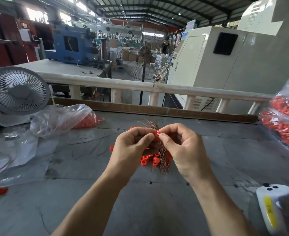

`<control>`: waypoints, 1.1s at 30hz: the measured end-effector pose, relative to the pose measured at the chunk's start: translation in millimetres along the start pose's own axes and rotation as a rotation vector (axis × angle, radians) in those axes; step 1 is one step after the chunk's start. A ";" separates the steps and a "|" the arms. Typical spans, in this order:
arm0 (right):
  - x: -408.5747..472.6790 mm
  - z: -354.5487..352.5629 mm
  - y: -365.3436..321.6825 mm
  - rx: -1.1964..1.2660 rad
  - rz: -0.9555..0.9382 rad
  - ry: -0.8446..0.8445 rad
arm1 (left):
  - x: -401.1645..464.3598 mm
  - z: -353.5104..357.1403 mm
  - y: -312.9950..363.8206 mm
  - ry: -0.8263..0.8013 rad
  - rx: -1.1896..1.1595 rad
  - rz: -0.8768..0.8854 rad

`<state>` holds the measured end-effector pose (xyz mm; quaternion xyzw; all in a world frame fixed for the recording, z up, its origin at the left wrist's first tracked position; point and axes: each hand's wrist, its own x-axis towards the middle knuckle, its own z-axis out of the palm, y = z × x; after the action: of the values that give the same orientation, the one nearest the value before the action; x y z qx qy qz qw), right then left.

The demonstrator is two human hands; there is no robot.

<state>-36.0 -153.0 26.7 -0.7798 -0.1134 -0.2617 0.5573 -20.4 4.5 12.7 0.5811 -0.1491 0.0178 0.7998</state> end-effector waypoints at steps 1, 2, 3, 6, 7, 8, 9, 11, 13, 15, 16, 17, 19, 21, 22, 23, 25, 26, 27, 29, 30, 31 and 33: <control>-0.9 0.4 -1.7 -0.054 -0.034 -0.005 | -0.2 0.1 0.4 -0.008 -0.015 -0.008; -1.9 1.1 -2.9 -0.110 -0.065 -0.008 | -0.1 0.1 0.6 -0.015 -0.025 -0.011; -2.6 1.5 -3.9 -0.149 -0.086 -0.008 | -0.2 -0.2 0.9 -0.021 -0.033 -0.009; -2.8 1.1 -6.0 -0.158 -0.109 -0.013 | -0.7 -0.4 1.4 -0.021 -0.032 0.016; -2.6 1.0 -6.6 -0.150 -0.113 -0.015 | -1.0 -0.1 1.4 -0.018 -0.022 0.029; -2.1 0.8 -6.8 -0.143 -0.115 -0.019 | -1.3 0.5 1.3 -0.015 -0.009 0.041; -1.8 0.8 -6.7 -0.144 -0.117 -0.023 | -1.6 1.1 1.0 -0.011 0.005 0.053; -1.6 0.9 -6.7 -0.162 -0.122 -0.028 | -1.8 1.8 0.2 -0.004 0.025 0.072; -1.8 1.0 -6.8 -0.186 -0.126 -0.035 | -1.7 1.3 -0.8 0.009 0.041 0.086; -1.9 0.8 -7.4 -0.222 -0.141 -0.036 | -1.6 1.3 -1.7 0.015 0.061 0.096; -1.8 0.9 -7.8 -0.248 -0.163 -0.032 | -1.5 1.7 -2.0 0.019 0.069 0.102; -1.8 1.1 -8.0 -0.278 -0.190 -0.025 | -1.3 2.4 -2.3 0.027 0.076 0.107; -2.0 2.5 -8.0 -0.348 -0.248 -0.015 | -1.0 3.0 -3.4 0.049 0.066 0.103; -2.7 5.0 -7.4 -0.419 -0.285 -0.016 | -0.8 2.6 -4.9 0.063 0.029 0.082; -3.4 6.6 -7.0 -0.448 -0.293 -0.013 | -0.8 2.4 -5.5 0.068 0.012 0.073; -4.3 8.5 -6.9 -0.473 -0.298 -0.007 | -0.9 2.2 -6.2 0.074 -0.001 0.067; -5.0 11.1 -7.2 -0.513 -0.311 0.009 | -0.4 2.5 -6.8 0.084 -0.013 0.064; -4.6 11.5 -7.3 -0.523 -0.318 0.012 | -0.1 2.5 -6.8 0.085 -0.016 0.063; -4.6 11.3 -7.2 -0.524 -0.321 0.008 | 0.2 2.5 -7.0 0.084 -0.017 0.065; -3.9 8.8 -6.7 -0.482 -0.312 -0.003 | 0.6 2.1 -7.3 0.080 -0.005 0.070; -3.4 6.7 -6.1 -0.440 -0.296 -0.006 | 0.7 1.9 -7.7 0.079 0.005 0.072; -3.2 4.6 -5.7 -0.397 -0.274 -0.010 | 0.5 1.9 -7.8 0.077 0.015 0.074; -3.1 1.9 -5.7 -0.345 -0.226 -0.019 | 0.0 2.8 -7.7 0.067 0.029 0.079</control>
<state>-40.8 -148.8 29.2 -0.8484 -0.1592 -0.3306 0.3814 -19.4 -0.7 6.3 0.5856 -0.1447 0.0710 0.7944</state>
